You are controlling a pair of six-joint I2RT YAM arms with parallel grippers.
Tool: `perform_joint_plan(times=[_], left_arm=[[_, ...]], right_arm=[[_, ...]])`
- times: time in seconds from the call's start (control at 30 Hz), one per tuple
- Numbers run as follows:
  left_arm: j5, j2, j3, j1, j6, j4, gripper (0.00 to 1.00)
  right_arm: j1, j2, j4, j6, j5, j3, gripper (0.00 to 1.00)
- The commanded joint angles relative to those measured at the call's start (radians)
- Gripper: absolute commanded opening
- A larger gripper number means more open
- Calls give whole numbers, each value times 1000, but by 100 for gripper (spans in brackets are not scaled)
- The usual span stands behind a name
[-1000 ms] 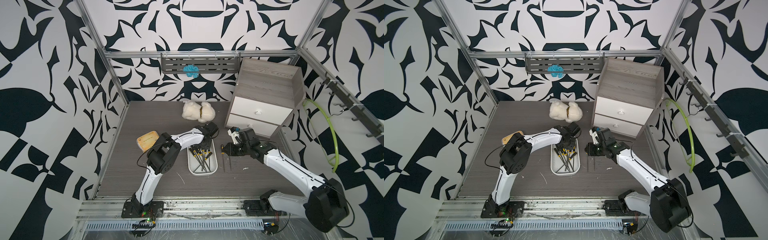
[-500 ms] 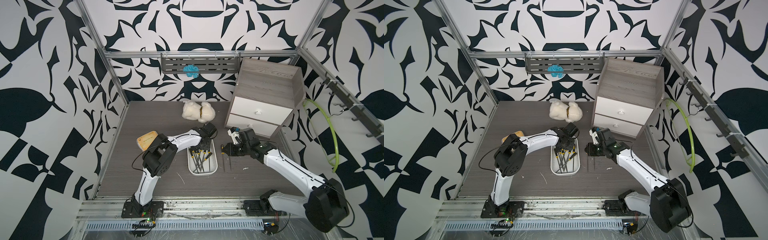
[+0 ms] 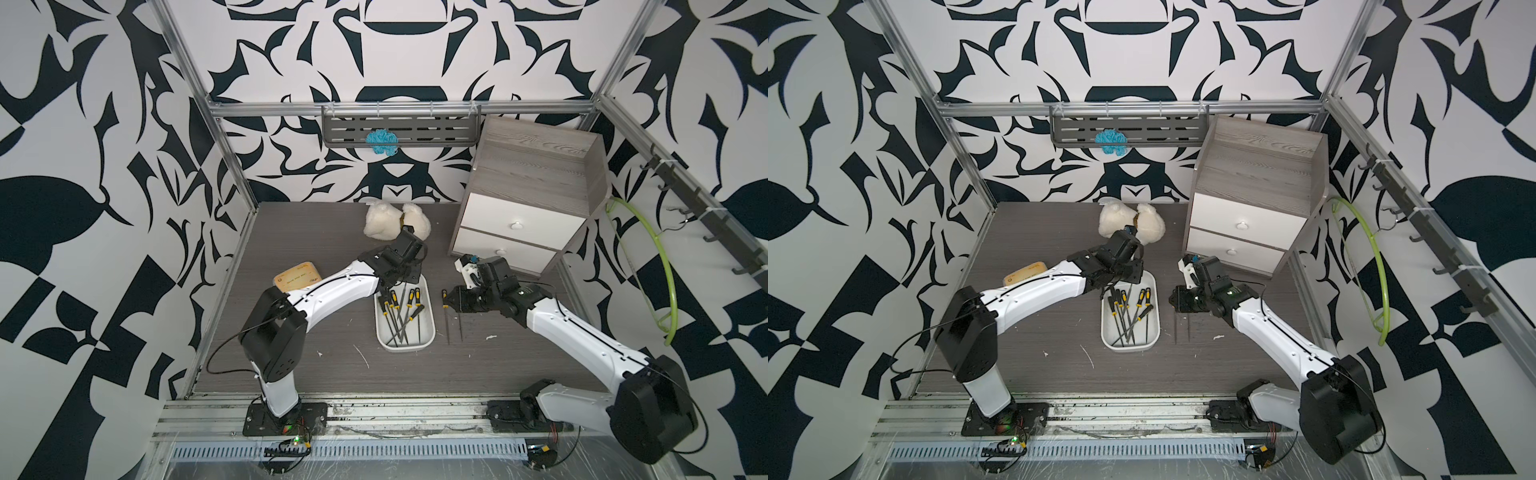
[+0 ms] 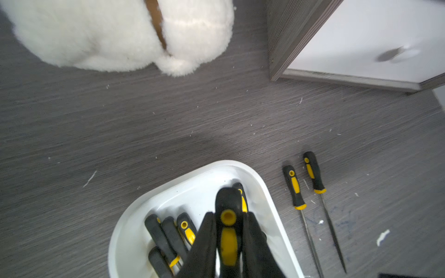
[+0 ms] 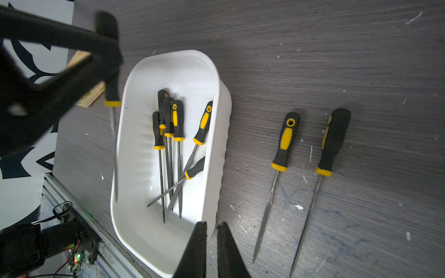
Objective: Take the file tool out of the storage box
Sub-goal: Pick up the file tool from the storage box.
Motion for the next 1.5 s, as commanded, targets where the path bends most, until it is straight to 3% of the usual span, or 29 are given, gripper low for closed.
perform_joint_plan(times=[0.0, 0.13, 0.2, 0.5, 0.8, 1.13, 1.47], left_arm=[[106, -141, -34, 40, -8, 77, 5], [324, -321, -211, 101, -103, 258, 4], [352, -391, -289, 109, -127, 301, 3], [269, -569, -522, 111, -89, 356, 2], [223, -549, -518, 111, -38, 312, 0], [196, -566, -526, 110, -37, 304, 0], [192, -546, -523, 111, -38, 309, 0]], right_arm=[[-3, -31, 28, 5, -4, -4, 15], [-3, -44, 47, 4, -30, -8, 16], [-3, -57, 65, 7, -49, -14, 16], [56, -98, 241, 75, -150, -64, 26], [378, 87, 323, 123, -72, 80, 38], [446, 183, 446, 178, -98, 106, 42], [472, 248, 480, 184, -75, 137, 34]])
